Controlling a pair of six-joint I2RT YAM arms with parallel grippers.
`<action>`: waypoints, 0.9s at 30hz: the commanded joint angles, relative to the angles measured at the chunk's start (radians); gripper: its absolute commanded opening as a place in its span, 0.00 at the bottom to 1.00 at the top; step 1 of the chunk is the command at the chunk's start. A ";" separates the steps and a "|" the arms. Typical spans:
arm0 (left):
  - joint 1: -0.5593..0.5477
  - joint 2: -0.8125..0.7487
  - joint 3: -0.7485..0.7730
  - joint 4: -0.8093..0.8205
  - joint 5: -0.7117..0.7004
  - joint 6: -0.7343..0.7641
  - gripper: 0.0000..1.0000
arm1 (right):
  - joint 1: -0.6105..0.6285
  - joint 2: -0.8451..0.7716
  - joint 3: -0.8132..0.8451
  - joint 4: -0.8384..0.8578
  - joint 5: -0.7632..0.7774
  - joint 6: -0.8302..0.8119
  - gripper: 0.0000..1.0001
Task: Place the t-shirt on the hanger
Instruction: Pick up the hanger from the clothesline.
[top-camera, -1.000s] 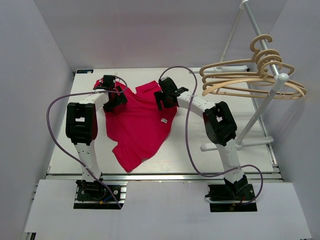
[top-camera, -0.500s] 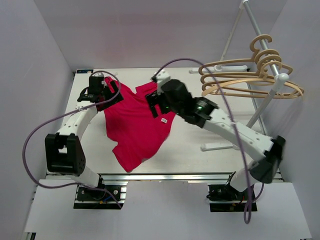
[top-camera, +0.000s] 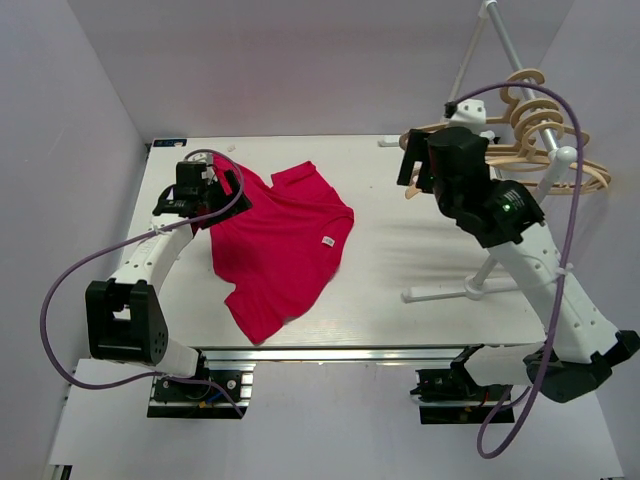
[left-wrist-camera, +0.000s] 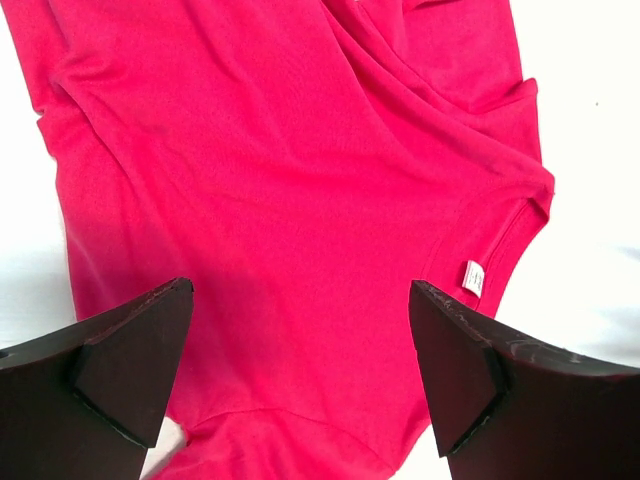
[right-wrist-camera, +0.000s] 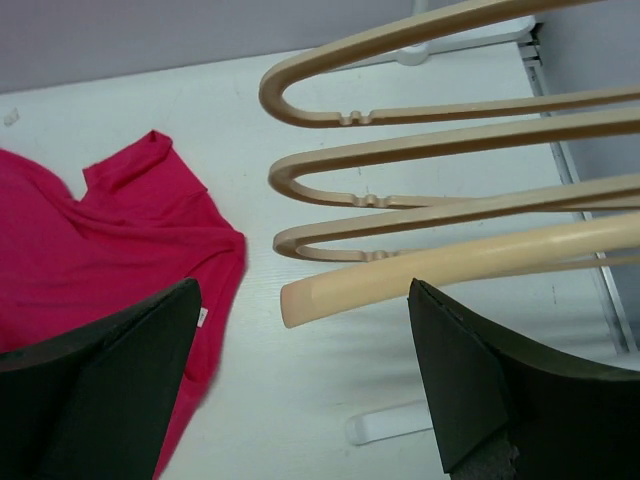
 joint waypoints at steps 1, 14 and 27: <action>0.002 -0.058 -0.010 0.019 0.029 0.028 0.98 | -0.014 -0.043 0.063 -0.068 0.117 0.079 0.89; 0.002 -0.070 -0.050 0.068 0.098 0.099 0.98 | -0.163 -0.100 0.003 -0.185 0.274 0.246 0.89; 0.002 -0.055 -0.057 0.077 0.095 0.112 0.98 | -0.262 -0.032 0.005 -0.097 0.305 0.324 0.82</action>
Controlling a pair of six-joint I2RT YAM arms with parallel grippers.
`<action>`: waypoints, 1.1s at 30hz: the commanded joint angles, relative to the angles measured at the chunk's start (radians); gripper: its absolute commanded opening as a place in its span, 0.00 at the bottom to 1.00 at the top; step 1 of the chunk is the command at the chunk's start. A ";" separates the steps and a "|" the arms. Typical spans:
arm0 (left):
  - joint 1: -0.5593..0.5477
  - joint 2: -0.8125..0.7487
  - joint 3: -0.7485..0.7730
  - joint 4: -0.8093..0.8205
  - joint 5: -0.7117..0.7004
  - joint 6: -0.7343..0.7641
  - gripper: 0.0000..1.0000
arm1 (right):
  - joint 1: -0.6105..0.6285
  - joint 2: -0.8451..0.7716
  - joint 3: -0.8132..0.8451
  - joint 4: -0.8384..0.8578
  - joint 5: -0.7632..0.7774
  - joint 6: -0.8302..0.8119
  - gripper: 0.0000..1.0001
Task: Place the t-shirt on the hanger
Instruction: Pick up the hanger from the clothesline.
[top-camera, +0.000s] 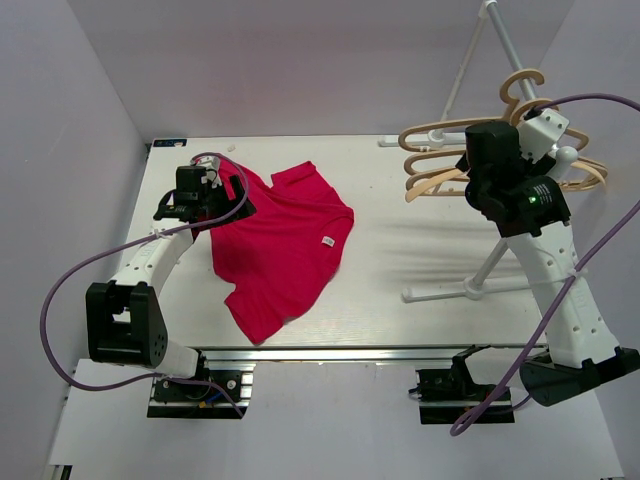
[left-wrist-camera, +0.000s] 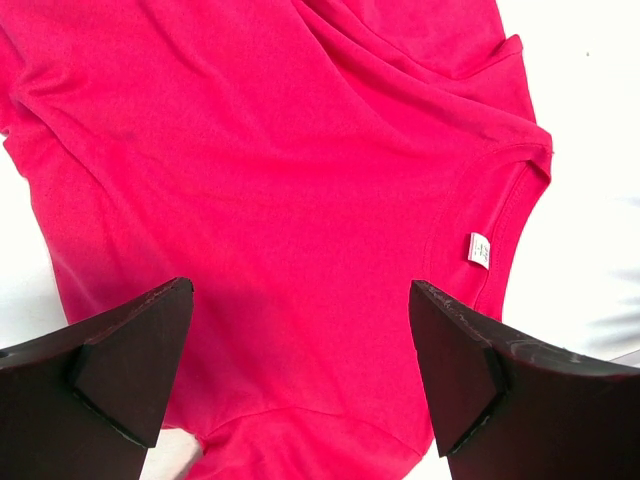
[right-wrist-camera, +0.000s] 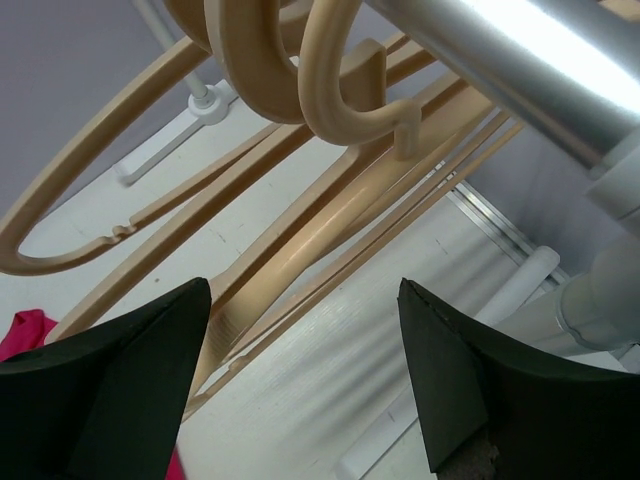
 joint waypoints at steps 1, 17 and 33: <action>0.004 -0.036 -0.003 0.019 0.011 0.014 0.98 | -0.014 -0.003 -0.008 0.045 0.043 0.042 0.80; 0.004 -0.009 -0.003 0.031 0.023 0.011 0.98 | -0.061 -0.013 -0.077 0.031 0.058 0.064 0.65; 0.002 0.010 0.003 0.033 0.029 0.005 0.98 | -0.081 -0.063 -0.105 0.126 -0.002 -0.027 0.31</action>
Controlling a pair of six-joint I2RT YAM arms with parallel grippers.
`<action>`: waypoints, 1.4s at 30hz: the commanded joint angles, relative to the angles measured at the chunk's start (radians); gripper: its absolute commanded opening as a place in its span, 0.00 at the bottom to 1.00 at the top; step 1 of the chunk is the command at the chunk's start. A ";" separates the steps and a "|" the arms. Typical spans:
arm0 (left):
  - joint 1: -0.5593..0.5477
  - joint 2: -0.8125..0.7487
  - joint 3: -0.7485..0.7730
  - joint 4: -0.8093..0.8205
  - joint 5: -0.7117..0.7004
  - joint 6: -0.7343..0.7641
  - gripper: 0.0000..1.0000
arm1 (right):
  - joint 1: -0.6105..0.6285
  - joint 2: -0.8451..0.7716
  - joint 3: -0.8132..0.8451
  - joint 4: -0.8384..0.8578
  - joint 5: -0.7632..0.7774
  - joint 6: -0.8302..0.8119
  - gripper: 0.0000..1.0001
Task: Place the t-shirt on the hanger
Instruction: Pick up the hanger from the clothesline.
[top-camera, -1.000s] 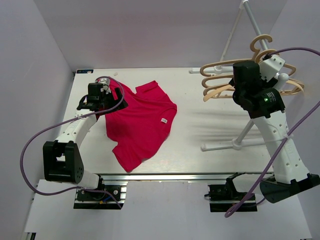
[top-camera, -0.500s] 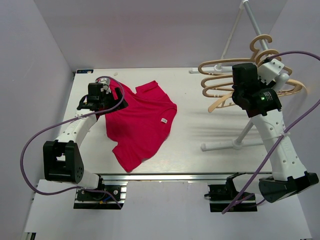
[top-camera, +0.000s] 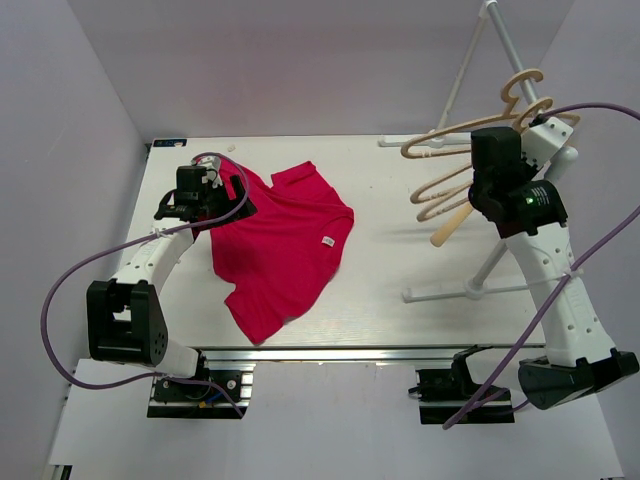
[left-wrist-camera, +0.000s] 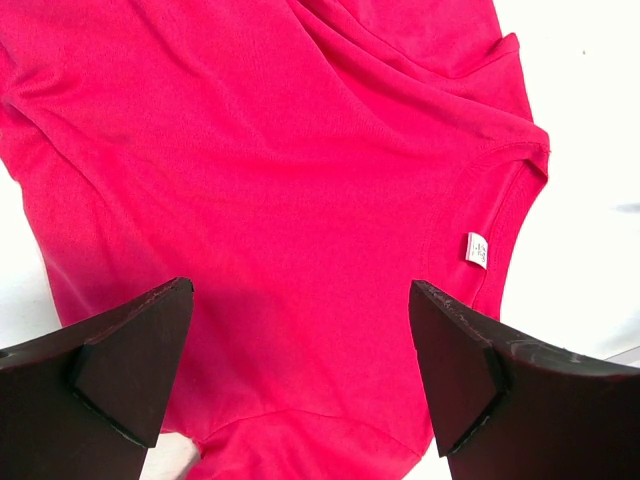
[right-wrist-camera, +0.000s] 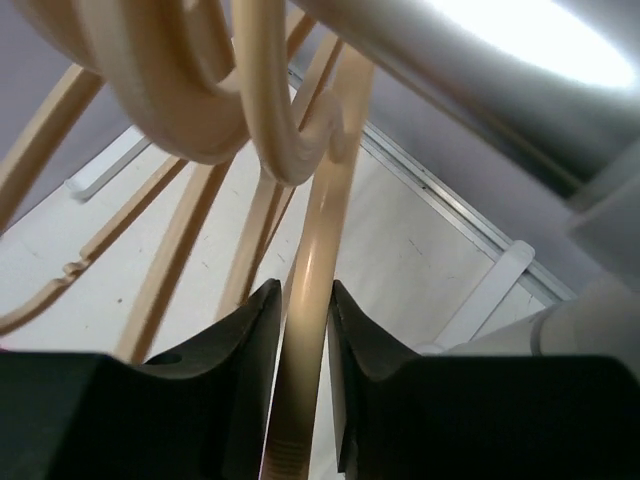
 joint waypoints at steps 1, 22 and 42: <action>0.002 0.002 0.002 0.024 0.021 0.005 0.98 | -0.002 -0.058 -0.012 0.090 -0.006 -0.026 0.30; 0.002 0.021 0.011 0.022 0.024 0.010 0.98 | -0.004 -0.116 0.028 0.125 -0.059 -0.085 0.00; 0.004 0.044 0.021 0.027 0.037 0.011 0.98 | -0.002 -0.219 0.042 0.117 -0.278 -0.095 0.00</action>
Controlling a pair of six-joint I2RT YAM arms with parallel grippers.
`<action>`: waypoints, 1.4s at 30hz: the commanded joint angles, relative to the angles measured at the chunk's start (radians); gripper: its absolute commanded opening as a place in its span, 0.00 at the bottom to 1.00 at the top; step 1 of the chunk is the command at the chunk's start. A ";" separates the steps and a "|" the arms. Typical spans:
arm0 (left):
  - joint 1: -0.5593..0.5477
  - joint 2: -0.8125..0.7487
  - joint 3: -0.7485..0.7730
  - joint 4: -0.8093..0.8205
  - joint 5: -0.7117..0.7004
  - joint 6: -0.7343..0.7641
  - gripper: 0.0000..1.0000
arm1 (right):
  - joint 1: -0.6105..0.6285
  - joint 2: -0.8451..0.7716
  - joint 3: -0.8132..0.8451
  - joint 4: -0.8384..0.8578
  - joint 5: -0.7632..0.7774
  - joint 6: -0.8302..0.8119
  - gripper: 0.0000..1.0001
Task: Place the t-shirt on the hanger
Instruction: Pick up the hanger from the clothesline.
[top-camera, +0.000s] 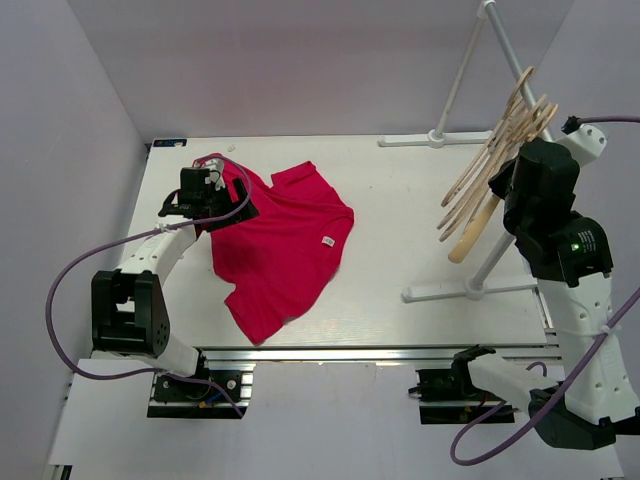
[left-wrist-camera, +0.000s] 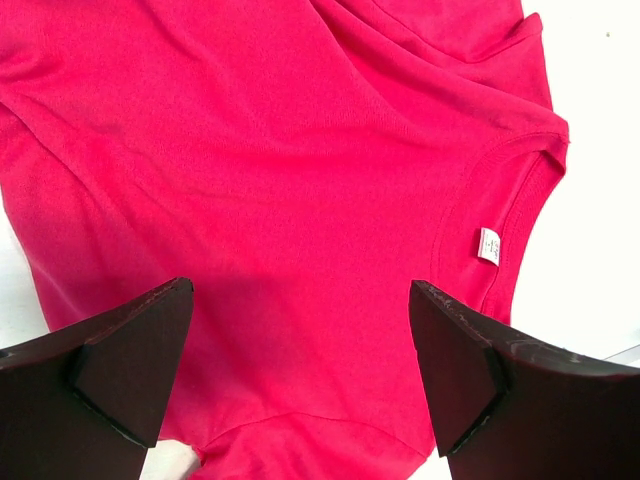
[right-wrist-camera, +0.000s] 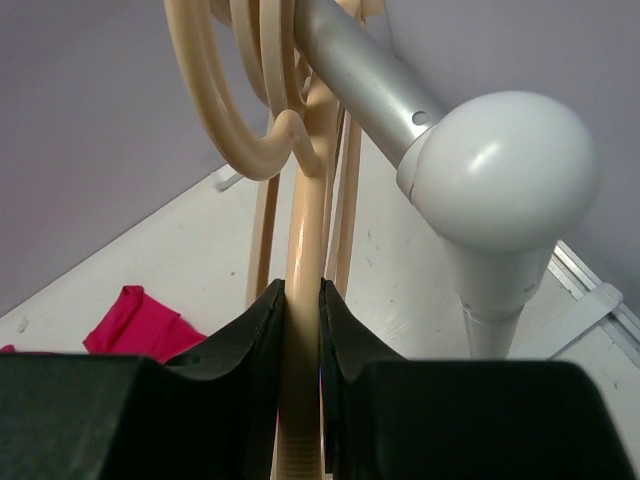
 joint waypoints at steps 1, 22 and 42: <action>0.002 -0.008 0.022 0.020 0.024 0.011 0.98 | -0.001 -0.037 0.015 0.027 -0.071 0.009 0.00; 0.002 0.028 0.054 0.014 0.033 0.020 0.98 | -0.001 -0.273 -0.233 -0.185 -0.266 0.116 0.00; 0.002 0.084 0.087 0.006 0.035 0.020 0.98 | -0.001 -0.318 -0.488 -0.165 -0.372 0.100 0.00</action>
